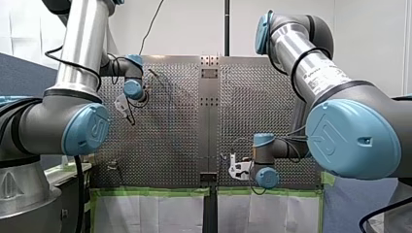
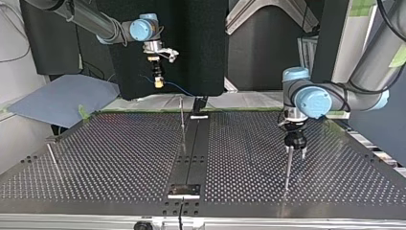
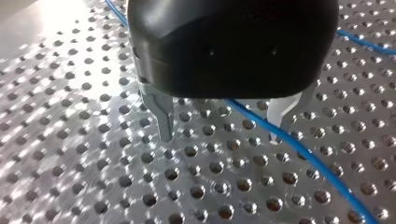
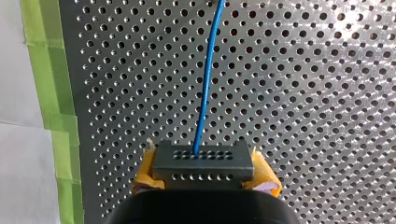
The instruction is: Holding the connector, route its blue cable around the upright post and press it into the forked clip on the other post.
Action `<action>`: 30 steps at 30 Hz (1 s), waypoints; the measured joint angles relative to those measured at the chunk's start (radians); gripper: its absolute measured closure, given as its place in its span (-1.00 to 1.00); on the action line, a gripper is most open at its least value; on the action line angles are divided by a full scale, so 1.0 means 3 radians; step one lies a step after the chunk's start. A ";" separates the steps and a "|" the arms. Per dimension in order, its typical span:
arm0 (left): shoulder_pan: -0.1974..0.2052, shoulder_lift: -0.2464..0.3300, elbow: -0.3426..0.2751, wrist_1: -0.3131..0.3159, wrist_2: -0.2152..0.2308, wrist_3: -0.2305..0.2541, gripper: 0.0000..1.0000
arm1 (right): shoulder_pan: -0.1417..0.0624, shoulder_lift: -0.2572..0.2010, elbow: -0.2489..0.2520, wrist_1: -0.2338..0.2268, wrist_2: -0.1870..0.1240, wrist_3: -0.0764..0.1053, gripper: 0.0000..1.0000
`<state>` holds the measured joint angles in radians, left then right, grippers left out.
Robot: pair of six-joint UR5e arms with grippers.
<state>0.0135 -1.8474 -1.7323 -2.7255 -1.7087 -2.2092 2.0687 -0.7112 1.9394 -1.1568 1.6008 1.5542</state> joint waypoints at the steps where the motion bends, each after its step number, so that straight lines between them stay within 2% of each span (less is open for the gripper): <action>1: 0.0002 0.0000 -0.0008 0.0005 -0.0019 -0.0035 -1.00 | 0.0000 0.0000 0.0000 0.0001 0.0000 0.0000 1.00; 15: 0.0065 0.0000 -0.0287 0.0401 -0.0149 -0.0510 -1.00 | 0.0016 0.0000 0.0001 0.0014 0.0000 0.0000 1.00; 21: 0.0088 -0.0010 -0.0350 0.0547 -0.0190 -0.0554 -1.00 | 0.0020 0.0000 0.0001 0.0015 0.0001 0.0000 1.00; 30: 0.0130 -0.0054 -0.0378 0.0596 -0.0251 -0.0498 -1.00 | 0.0024 0.0000 0.0001 0.0016 0.0003 0.0000 1.00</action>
<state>0.0524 -1.8637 -1.8455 -2.5468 -1.7840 -2.3586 2.0758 -0.7112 1.9398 -1.1522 1.6016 1.5543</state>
